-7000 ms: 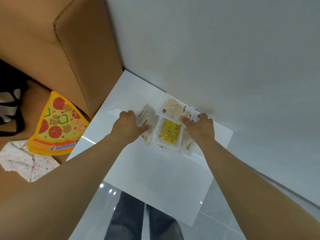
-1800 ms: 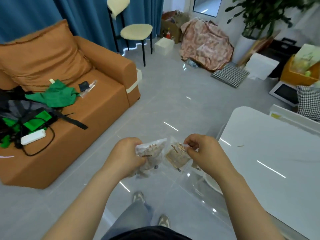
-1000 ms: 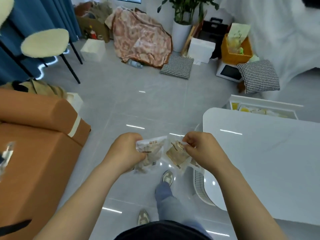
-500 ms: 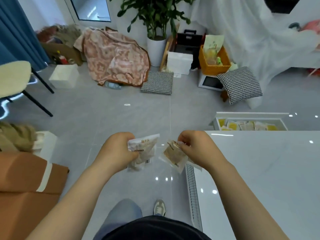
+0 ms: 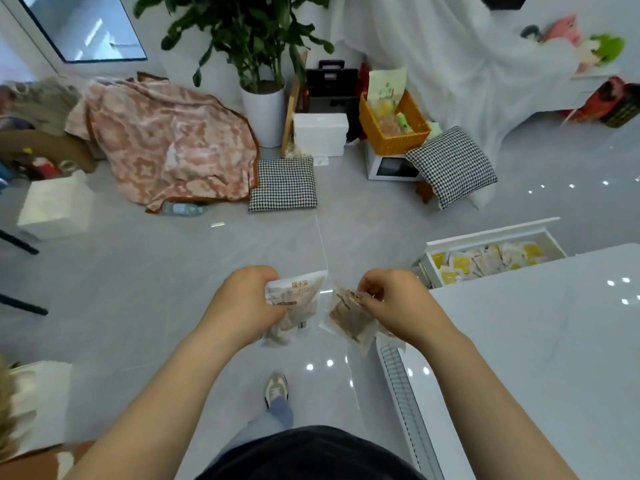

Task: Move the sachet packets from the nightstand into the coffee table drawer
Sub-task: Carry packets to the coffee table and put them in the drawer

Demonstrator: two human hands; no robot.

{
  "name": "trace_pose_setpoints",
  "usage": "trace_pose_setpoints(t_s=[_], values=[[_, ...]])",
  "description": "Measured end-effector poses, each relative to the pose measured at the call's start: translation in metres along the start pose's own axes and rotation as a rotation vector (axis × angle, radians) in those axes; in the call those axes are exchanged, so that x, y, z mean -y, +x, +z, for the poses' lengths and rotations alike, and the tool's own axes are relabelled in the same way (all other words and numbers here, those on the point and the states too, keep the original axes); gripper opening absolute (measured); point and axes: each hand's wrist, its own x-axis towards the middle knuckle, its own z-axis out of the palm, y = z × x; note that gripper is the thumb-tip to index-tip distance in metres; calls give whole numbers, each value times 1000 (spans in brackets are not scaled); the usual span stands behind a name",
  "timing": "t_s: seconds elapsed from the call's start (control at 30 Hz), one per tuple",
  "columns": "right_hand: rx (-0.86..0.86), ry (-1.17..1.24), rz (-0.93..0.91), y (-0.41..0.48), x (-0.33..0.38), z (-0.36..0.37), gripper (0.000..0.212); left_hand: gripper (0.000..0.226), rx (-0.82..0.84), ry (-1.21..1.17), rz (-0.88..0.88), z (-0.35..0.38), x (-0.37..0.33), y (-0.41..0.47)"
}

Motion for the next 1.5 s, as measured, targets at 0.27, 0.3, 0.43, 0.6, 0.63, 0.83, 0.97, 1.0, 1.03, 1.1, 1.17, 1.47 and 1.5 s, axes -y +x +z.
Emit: trace_pose_setpoints(t_s=[0.27,0.3,0.43,0.6,0.63,0.83,0.97,1.0,1.03,1.1,1.17,1.47,1.5], values=[[-94,76,150,60,20,-2,6,4,121,96,129,-39,-7,103],[-97,84,174,66,18,-3,7,4,139,100,144,-41,-11,115],[-125,93,247,101,1,-15,7,3,183,118,192,-43,-32,163],[-145,125,299,156,-27,-37,8,4,181,146,252,-42,-65,231],[-155,132,307,168,-34,-44,8,4,181,164,267,-42,-73,245],[-197,193,362,229,-71,-87,8,5,219,206,364,-41,-129,322],[-246,192,403,256,-95,-113,9,8,263,207,419,-32,-165,366],[-260,194,418,261,-101,-118,7,8,278,213,432,-30,-172,377],[-270,201,435,265,-107,-122,6,8,294,226,443,-27,-180,388],[-278,209,469,276,-118,-129,7,7,329,264,470,-20,-196,410],[-290,223,508,289,-129,-135,8,10,368,295,508,-14,-213,434],[-372,250,761,366,-177,-189,10,10,525,315,677,8,-299,570],[-382,255,785,374,-180,-195,10,9,540,322,697,9,-310,583]])
